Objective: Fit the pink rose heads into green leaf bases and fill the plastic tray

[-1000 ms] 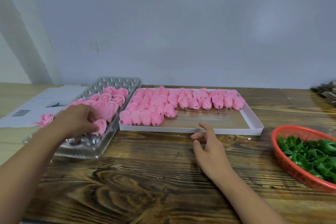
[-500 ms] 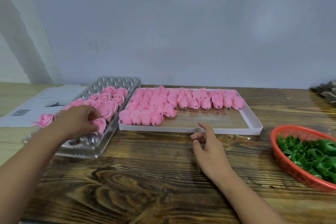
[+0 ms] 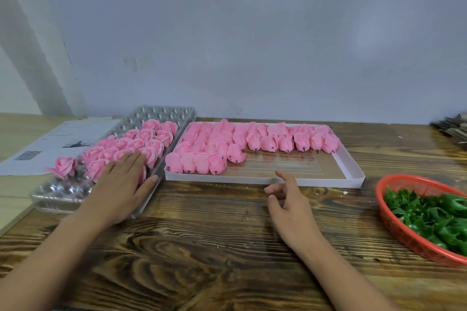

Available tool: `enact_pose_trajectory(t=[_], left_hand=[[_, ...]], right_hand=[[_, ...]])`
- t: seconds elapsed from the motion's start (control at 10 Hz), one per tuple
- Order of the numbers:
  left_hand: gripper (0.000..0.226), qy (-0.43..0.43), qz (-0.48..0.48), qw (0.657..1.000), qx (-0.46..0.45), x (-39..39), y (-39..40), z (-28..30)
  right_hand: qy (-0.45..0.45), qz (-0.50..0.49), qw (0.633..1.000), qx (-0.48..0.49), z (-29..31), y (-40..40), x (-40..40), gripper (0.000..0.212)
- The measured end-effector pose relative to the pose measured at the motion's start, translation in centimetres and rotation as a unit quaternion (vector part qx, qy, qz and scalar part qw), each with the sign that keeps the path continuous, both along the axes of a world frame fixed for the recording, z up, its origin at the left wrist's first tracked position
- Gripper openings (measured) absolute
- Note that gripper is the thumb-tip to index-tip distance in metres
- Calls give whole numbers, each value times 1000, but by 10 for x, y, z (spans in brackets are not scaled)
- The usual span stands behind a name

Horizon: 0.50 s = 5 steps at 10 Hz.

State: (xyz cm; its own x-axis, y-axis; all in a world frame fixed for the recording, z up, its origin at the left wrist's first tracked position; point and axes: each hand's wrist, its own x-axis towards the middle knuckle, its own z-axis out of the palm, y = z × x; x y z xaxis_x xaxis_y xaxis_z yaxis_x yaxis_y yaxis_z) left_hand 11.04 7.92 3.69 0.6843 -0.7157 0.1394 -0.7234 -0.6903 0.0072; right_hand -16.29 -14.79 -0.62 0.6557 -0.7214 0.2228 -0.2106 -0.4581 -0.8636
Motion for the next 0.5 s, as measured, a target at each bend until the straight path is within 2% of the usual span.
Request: enact_pose_trajectory(t=[0.2,0.3,0.4,0.5], left_hand=[[89,-4,-11,1000,-6,2,1,-3],[72,-5,-35,996,-85,-2,0,-2],[43,-41,-88,963,-252,-29,-9,0],[29,-2,-142,926,-350,-69,-23,-11]], right_hand=[[-3,-2,1000,1,-2,-1,1,54],[-14,-14,1000,13,-2,1,0,53],[-54,-27,998,11,13,3,-2,50],[-127,-7,990,62,48,7,-10,38]])
